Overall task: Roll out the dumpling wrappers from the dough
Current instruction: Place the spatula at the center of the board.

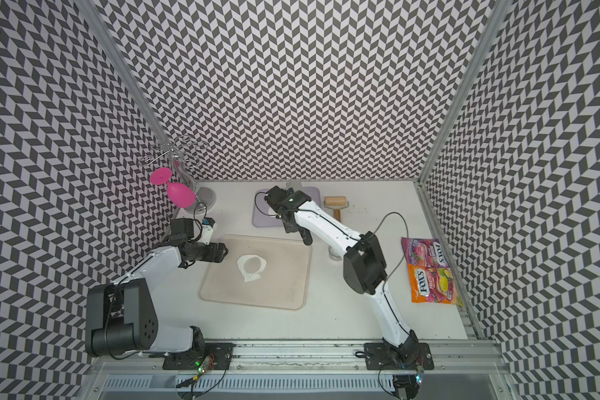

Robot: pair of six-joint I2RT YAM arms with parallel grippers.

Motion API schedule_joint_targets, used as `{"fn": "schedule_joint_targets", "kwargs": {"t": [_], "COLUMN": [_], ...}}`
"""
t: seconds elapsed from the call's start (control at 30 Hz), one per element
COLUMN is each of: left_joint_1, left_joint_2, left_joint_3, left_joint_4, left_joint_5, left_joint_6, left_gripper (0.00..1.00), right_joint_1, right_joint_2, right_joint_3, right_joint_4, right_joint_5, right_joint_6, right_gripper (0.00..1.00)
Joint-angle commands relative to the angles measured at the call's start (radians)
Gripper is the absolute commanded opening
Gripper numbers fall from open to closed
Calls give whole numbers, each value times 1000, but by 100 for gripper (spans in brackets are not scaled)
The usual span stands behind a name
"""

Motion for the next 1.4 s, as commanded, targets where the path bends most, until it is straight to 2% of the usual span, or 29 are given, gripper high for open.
{"fn": "schedule_joint_targets", "kwargs": {"t": [0.0,0.17,0.33,0.47,0.67,0.8,1.0,1.03,1.07,1.13,1.2,1.37], "left_joint_1": [7,8,7,6,6,6,6,5,6,5,6,6], "left_joint_2": [-40,-88,-111,-101,-98,-101,-98,-98,-98,-102,-102,-108], "left_joint_3": [-7,-1,13,21,18,18,18,17,18,19,21,37], "left_joint_4": [7,1,2,-7,-15,-17,-16,-17,-17,-17,-18,-22], "left_joint_5": [35,89,119,120,125,128,126,126,126,125,125,122], "left_joint_6": [2,12,12,9,13,16,18,17,17,20,22,36], "left_gripper": [86,86,86,86,86,86,86,86,86,86,86,86], "right_joint_1": [-47,-220,-376,-441,-469,-483,-486,-486,-486,-486,-486,-484], "right_joint_2": [-213,-473,-590,-609,-515,-459,-401,-397,-399,-419,-453,-559], "right_joint_3": [-169,-549,-807,-955,-1000,-1023,-1026,-1026,-1029,-1036,-1037,-991], "right_joint_4": [169,314,362,437,483,534,568,571,570,574,571,513], "right_joint_5": [-198,-372,-361,-333,-320,-334,-292,-288,-282,-270,-254,-227], "right_joint_6": [41,94,121,101,34,24,10,8,8,9,8,8], "right_gripper": [0,0,0,0,0,0,0,3,13,38,51,70]}}
